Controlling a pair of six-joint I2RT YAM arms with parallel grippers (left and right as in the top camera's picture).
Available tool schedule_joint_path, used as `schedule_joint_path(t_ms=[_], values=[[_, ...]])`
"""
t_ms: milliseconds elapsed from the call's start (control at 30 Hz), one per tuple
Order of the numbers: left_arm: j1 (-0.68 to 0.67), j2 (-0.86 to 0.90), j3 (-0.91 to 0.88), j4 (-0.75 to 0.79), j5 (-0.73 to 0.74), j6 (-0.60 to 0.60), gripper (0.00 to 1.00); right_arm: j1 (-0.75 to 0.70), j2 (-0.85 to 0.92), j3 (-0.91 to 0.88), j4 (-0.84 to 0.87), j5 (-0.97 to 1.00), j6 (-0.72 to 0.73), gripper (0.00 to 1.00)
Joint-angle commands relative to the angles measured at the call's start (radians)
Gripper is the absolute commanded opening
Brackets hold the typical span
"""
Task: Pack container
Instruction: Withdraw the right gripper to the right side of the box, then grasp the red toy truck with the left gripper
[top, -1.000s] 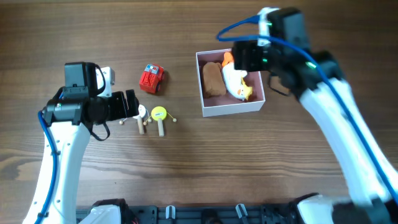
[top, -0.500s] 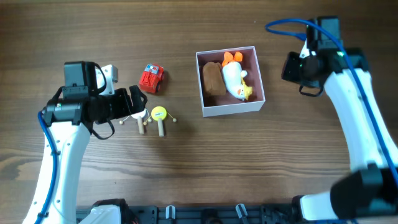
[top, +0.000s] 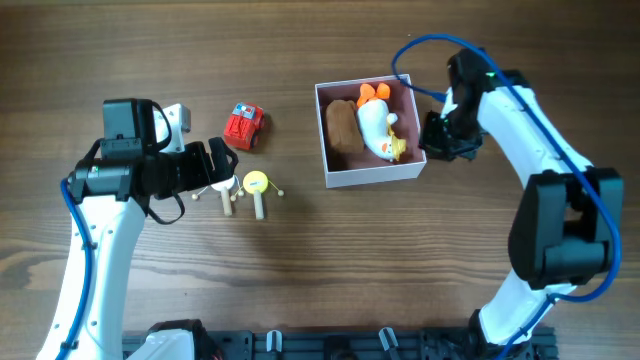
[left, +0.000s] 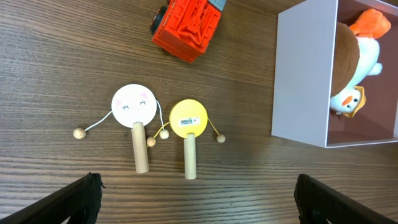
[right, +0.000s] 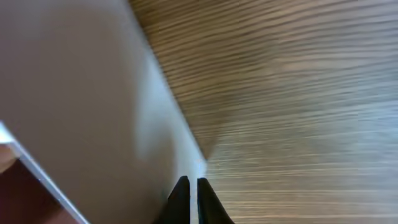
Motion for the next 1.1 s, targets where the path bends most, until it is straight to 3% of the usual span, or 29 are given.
schedule_joint_path(t_ms=[0, 200, 400, 567, 767, 800, 833, 867, 1067], values=[[0.006, 0.004, 0.018, 0.000, 0.019, -0.013, 1.00, 0.004, -0.014, -0.003, 0.019, -0.053, -0.012, 0.04], [0.006, 0.003, 0.018, 0.003, 0.019, -0.013, 1.00, -0.004, -0.049, -0.003, 0.026, -0.135, -0.138, 0.04], [0.006, 0.004, 0.018, 0.003, 0.019, -0.012, 1.00, -0.036, -0.089, -0.003, 0.024, -0.102, -0.125, 0.05], [-0.001, 0.004, 0.064, 0.006, -0.007, 0.059, 1.00, -0.147, -0.175, 0.001, 0.056, -0.004, -0.036, 0.14], [-0.070, 0.031, 0.253, -0.033, -0.211, 0.059, 0.98, -0.259, -0.300, 0.001, 0.075, -0.054, -0.035, 0.52], [-0.081, 0.048, 0.288, -0.041, -0.247, 0.059, 0.97, -0.273, -0.320, 0.001, 0.074, -0.076, -0.035, 0.69], [-0.091, 0.073, 0.323, -0.050, -0.265, 0.071, 0.96, -0.284, -0.338, 0.001, 0.073, -0.093, -0.035, 0.79], [-0.104, 0.138, 0.384, -0.076, -0.251, 0.122, 0.95, -0.297, -0.365, 0.001, 0.067, -0.094, -0.032, 1.00], [-0.146, 0.420, 0.500, -0.112, -0.289, 0.281, 0.99, -0.299, -0.377, 0.000, 0.065, -0.071, -0.035, 1.00]])
